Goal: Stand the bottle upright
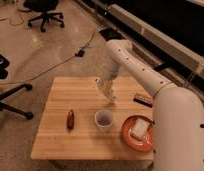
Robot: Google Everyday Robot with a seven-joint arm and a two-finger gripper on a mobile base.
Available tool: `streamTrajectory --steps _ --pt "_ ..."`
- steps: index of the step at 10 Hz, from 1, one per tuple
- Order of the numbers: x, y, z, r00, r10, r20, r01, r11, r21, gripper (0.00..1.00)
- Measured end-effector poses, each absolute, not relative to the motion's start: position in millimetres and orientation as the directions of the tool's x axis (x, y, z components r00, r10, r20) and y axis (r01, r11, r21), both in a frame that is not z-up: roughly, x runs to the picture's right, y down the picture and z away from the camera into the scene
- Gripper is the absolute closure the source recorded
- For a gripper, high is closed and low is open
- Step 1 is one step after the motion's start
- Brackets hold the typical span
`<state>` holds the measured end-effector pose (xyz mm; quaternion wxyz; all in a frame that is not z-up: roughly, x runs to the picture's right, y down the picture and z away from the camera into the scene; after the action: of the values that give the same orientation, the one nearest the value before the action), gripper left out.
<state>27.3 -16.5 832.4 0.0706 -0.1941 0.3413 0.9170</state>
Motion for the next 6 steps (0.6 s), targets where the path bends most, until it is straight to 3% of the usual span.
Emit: streamTrajectory --steps 6 --pt "48.4 -17.2 841.8 -0.857 -0.233 -0.460 -0.107 -0.792 0.601 1.00"
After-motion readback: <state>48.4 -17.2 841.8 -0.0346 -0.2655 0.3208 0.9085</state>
